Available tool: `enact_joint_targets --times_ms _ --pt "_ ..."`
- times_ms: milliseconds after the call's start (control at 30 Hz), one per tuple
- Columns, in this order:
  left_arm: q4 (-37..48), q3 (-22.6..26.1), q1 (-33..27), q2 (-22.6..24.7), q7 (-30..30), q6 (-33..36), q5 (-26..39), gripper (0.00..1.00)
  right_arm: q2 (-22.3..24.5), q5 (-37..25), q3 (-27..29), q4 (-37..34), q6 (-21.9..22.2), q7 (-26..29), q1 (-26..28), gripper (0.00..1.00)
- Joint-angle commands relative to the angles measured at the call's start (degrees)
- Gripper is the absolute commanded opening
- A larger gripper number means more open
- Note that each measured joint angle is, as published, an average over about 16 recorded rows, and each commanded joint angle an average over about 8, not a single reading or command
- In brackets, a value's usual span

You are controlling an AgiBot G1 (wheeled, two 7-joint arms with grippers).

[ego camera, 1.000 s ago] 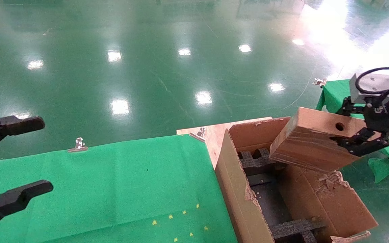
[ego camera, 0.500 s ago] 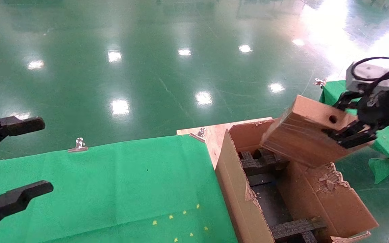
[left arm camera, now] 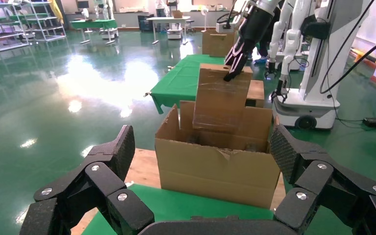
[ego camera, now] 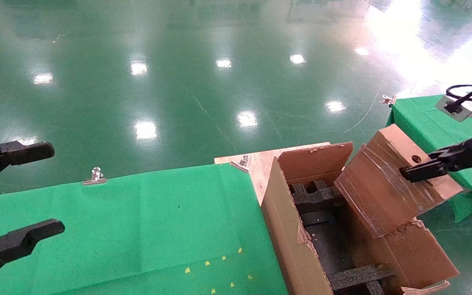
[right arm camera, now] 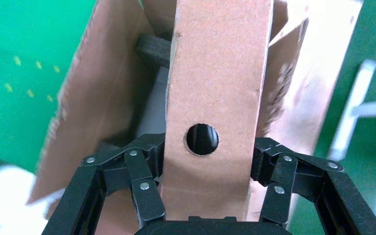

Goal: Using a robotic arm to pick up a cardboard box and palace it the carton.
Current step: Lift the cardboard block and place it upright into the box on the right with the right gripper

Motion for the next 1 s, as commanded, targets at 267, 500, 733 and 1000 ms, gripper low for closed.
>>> enact_joint_targets --times_ms 267,500,733,1000 --pt "0.01 0.00 0.01 0.00 0.00 -0.01 0.00 1.00 1.55 0.45 -0.68 1.27 2.72 6.90 -1.34 0.00" --pt "0.01 0.00 0.01 0.00 0.00 -0.01 0.00 1.00 1.41 0.58 -0.79 1.14 3.21 7.23 -1.94 0.00" --pt "0.01 0.00 0.01 0.00 0.00 -0.01 0.00 1.00 0.43 -1.14 -2.38 2.21 7.30 11.86 -4.80 0.00" --pt "0.01 0.00 0.01 0.00 0.00 -0.01 0.00 1.00 0.04 -4.30 -4.36 6.00 12.52 17.94 -7.03 0.00"
